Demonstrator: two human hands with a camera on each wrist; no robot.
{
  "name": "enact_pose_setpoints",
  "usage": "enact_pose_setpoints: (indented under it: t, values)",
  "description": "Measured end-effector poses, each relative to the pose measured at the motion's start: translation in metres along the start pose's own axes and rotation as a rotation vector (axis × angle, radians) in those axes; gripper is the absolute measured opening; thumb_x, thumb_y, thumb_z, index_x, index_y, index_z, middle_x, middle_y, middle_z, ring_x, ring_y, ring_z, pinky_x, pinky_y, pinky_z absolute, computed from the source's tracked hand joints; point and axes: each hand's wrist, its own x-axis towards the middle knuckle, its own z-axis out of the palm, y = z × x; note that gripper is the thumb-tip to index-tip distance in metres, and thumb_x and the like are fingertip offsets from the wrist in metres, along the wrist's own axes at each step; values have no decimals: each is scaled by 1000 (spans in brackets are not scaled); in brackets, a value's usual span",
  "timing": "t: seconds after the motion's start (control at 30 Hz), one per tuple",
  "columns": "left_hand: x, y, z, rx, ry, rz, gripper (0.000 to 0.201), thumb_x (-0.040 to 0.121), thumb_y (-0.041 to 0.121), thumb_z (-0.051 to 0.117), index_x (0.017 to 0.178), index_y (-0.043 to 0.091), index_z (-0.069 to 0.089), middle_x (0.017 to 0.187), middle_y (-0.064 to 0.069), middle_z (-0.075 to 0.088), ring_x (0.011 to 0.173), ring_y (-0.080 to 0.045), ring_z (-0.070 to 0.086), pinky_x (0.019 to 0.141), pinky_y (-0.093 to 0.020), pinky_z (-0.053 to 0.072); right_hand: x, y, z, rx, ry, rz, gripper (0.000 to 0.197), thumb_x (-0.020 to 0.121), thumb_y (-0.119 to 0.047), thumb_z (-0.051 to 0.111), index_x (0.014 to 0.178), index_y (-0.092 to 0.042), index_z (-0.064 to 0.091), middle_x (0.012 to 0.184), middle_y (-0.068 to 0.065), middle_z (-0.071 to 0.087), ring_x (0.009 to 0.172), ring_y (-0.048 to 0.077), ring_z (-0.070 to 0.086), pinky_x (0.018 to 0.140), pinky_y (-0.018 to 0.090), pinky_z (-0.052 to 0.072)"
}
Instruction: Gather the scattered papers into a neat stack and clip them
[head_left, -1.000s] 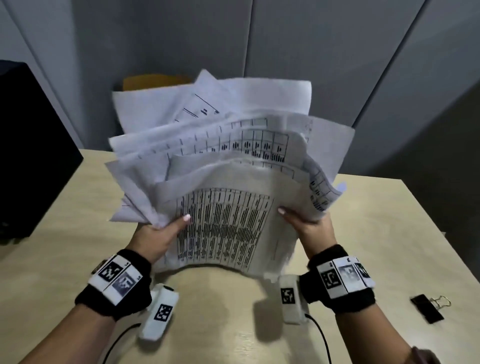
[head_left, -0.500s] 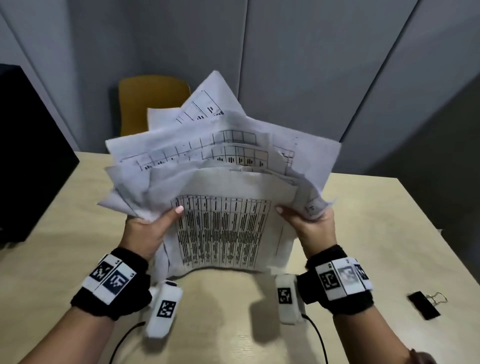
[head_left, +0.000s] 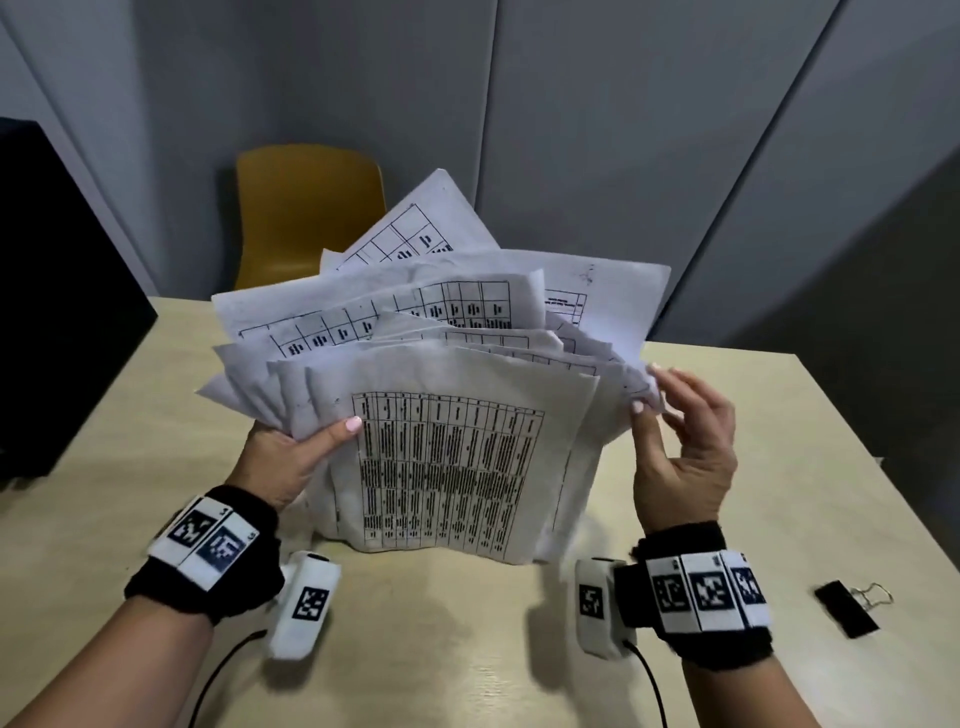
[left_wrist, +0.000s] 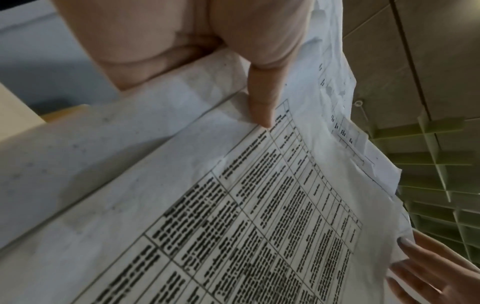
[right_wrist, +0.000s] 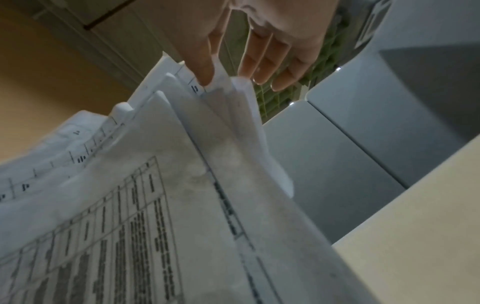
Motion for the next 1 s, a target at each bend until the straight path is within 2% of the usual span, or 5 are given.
enact_pose_setpoints:
  t: [0.27, 0.5, 0.67, 0.83, 1.0]
  values:
    - [0, -2, -2, 14, -25, 50, 19, 78, -1, 66, 89, 15, 68, 73, 20, 72, 87, -10, 65, 86, -28, 50, -2, 23, -10, 139, -42, 132, 34, 83, 5, 61, 77, -28, 61, 69, -20, 66, 65, -3, 57, 66, 13, 47]
    - [1, -6, -5, 7, -29, 42, 18, 78, 0, 66, 83, 17, 70, 72, 18, 72, 97, -26, 64, 97, -39, 45, -34, 62, -6, 110, -173, 433, 64, 84, 15, 53, 74, -47, 67, 65, -20, 67, 59, -3, 59, 60, 10, 49]
    - [1, -8, -10, 5, -31, 35, 14, 76, 5, 69, 80, 17, 72, 83, 2, 73, 99, -29, 65, 98, -48, 46, -18, 36, -6, -92, -195, 112, 51, 73, -6, 58, 99, -49, 56, 97, -35, 58, 92, -8, 55, 84, 10, 44]
    - [1, -9, -15, -43, -103, 36, 27, 48, 39, 76, 73, 29, 76, 76, 9, 75, 87, -20, 67, 86, -36, 50, 22, 16, -8, 133, -153, 161, 52, 79, 2, 47, 80, -46, 65, 76, -28, 67, 73, -11, 59, 71, 9, 48]
    - [1, -12, -16, -74, -167, 83, 37, 42, 41, 85, 74, 24, 77, 80, 10, 75, 93, -19, 68, 73, -15, 54, 34, -13, -4, 228, -171, 84, 42, 82, 10, 50, 83, -31, 62, 77, -24, 67, 73, -9, 59, 71, 8, 47]
